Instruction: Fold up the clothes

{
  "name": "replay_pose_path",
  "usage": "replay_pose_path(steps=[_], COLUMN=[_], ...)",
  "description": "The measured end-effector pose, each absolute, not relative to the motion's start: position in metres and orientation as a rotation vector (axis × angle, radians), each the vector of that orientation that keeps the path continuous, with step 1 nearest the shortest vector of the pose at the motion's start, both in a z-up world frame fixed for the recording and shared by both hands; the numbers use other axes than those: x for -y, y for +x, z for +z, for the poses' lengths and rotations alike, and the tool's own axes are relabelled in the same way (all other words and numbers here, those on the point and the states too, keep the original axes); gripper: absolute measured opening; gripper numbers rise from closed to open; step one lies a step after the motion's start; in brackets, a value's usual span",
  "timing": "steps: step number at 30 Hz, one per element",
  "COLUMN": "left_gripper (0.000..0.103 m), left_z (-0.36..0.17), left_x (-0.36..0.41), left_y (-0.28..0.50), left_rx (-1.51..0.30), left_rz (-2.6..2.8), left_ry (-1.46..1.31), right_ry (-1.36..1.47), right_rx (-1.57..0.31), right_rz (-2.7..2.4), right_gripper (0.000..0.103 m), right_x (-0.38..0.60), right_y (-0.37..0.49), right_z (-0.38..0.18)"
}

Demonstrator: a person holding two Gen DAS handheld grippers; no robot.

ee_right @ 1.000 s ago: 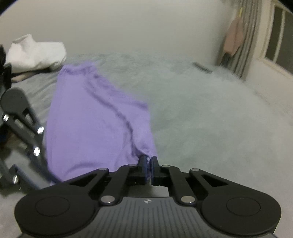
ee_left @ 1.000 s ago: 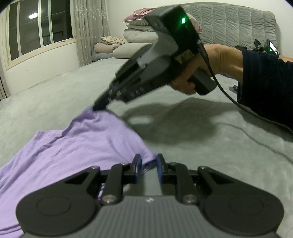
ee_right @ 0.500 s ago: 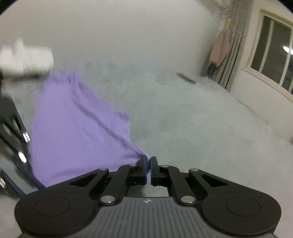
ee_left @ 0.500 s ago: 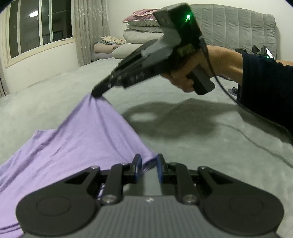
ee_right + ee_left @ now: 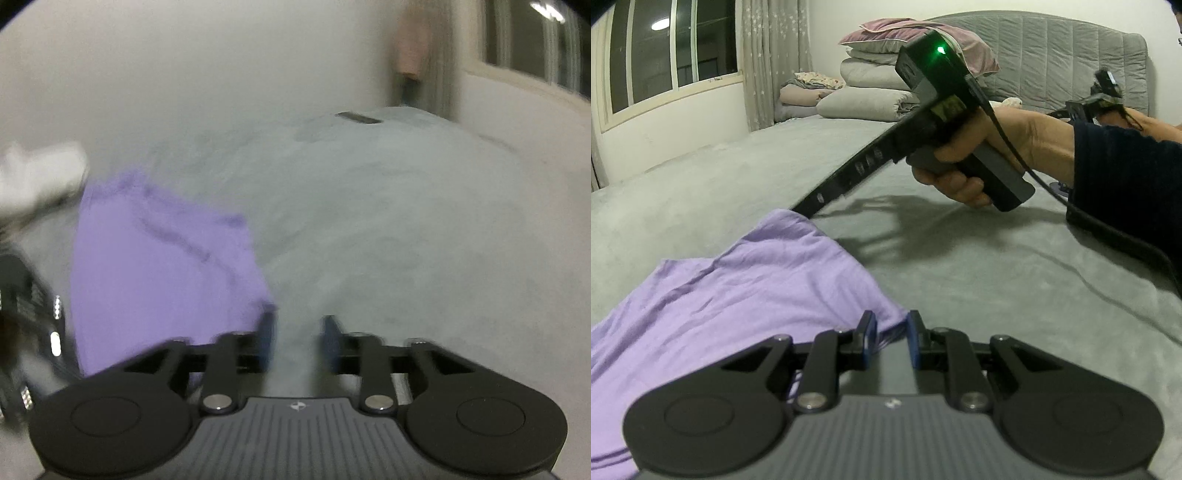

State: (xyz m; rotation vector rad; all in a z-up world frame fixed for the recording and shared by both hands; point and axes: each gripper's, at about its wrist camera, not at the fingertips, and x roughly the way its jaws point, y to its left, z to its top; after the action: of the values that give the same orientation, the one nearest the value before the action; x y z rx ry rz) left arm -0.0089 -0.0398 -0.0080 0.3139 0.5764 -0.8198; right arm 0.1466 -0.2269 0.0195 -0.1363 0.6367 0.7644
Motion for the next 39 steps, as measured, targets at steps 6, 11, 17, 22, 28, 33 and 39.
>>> replay_pose_path(steps=[6,11,17,22,28,33,39], left_gripper=[0.015,0.015,0.015,0.019,0.030,0.041,0.041], left_z=[-0.007,-0.007,-0.007,-0.006,0.016,0.047,0.040], left_x=[0.041,0.042,0.043,0.040,0.015,-0.038,-0.131], left_y=[-0.009,-0.009,-0.009,-0.006,0.004,0.024,0.080], left_rx=[-0.577,-0.576,-0.576,-0.580,-0.623,-0.646,-0.790], left_rz=[-0.821,-0.823,-0.824,-0.823,-0.806,-0.664,-0.316], left_ry=[0.313,0.313,0.310,0.294,0.167,0.055,-0.171], right_ry=[0.186,0.276,0.192,0.060,0.053,0.232,0.266], right_rx=[-0.735,-0.792,-0.797,-0.817,-0.752,-0.782,-0.888], right_rz=[0.812,0.847,0.743,0.598,0.462,0.344,0.270], right_gripper=[0.044,0.039,0.007,0.007,0.052,0.057,0.059], right_x=[0.243,0.235,0.219,0.203,0.199,0.213,0.198], right_y=[0.162,0.168,0.166,0.158,0.131,0.115,0.098], right_z=[0.019,0.011,0.019,0.020,0.042,0.054,0.031])
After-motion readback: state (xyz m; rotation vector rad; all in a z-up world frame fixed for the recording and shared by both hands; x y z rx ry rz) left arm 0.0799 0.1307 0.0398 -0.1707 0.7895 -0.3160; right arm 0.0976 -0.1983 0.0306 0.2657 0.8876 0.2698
